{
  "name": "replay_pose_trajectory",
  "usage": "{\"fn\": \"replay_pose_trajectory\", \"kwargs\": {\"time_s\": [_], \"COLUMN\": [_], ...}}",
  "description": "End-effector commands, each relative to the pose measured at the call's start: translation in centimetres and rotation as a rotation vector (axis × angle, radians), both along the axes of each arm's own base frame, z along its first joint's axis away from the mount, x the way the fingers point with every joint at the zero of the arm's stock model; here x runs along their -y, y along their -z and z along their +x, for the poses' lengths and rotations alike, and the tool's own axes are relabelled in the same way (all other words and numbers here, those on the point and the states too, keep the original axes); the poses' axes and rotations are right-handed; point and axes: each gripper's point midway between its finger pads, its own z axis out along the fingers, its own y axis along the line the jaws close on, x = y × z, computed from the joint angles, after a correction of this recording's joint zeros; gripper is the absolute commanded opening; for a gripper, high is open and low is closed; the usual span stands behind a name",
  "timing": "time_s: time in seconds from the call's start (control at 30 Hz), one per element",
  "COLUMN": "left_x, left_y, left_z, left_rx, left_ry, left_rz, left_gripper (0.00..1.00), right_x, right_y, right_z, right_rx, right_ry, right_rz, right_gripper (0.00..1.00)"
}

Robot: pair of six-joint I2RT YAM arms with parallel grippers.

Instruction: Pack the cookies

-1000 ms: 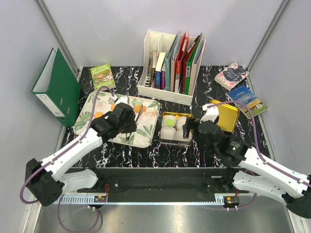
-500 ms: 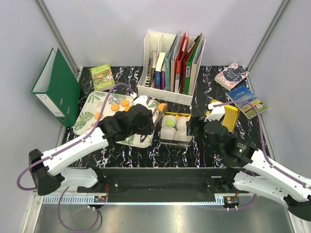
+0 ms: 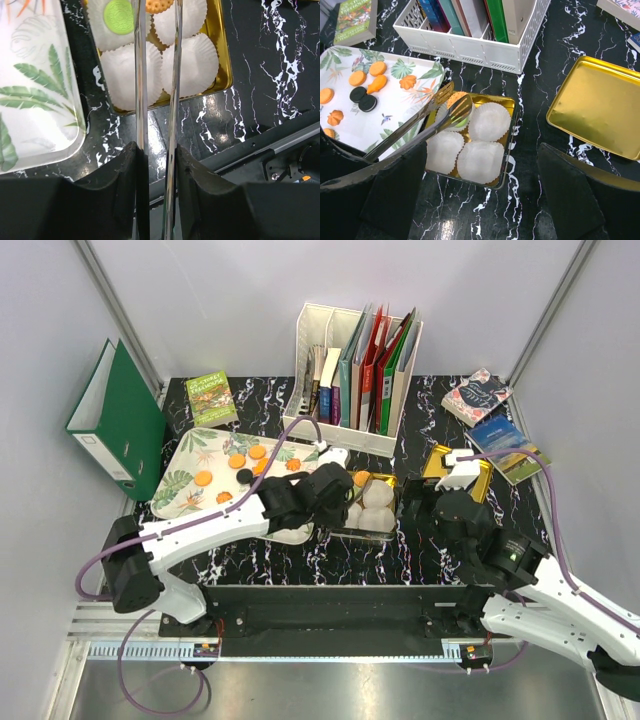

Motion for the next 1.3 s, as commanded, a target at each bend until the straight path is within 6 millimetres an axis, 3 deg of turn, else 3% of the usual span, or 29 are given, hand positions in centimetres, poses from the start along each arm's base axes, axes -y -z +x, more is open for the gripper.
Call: {"fn": "replay_pose_trajectory", "kwargs": {"time_s": [0.0,0.47,0.6,1.03,1.13,1.17,1.23,1.27], "left_x": [3.1,5.9,5.6,4.1,2.2,0.6,-1.8,-3.9], "left_y": [-3.0,-0.3,-0.6,-1.6,-2.7,-3.7,-3.7,-3.9], "left_z": [1.3,0.8,0.8,0.9,1.1,1.2,1.4,1.2], "left_rx": [0.062,0.002,0.013,0.045,0.083,0.117,0.137,0.149], "left_ry": [0.021,0.079,0.077,0.049,0.01,-0.023,-0.074,-0.103], "left_rz": [-0.114,-0.104,-0.106,-0.096,-0.071,-0.059,-0.026,-0.007], "left_gripper": [0.32,0.34,0.43,0.45,0.43,0.43,0.44,0.44], "right_x": [0.5,0.5,0.6,0.1,0.1,0.1,0.0,-0.1], "right_y": [-1.3,-0.6,-0.6,-0.4,-0.5,-0.4,-0.5,-0.4], "right_z": [0.1,0.1,0.1,0.2,0.2,0.2,0.2,0.3], "right_rx": [0.027,0.016,0.016,0.004,0.006,0.005,0.006,0.004], "right_ry": [0.02,0.024,0.029,0.021,0.022,0.022,0.02,0.018], "right_rz": [0.016,-0.003,-0.004,-0.003,0.001,0.0,0.001,-0.003], "right_gripper": [1.0,1.0,0.99,1.0,1.0,1.0,1.0,1.0]}}
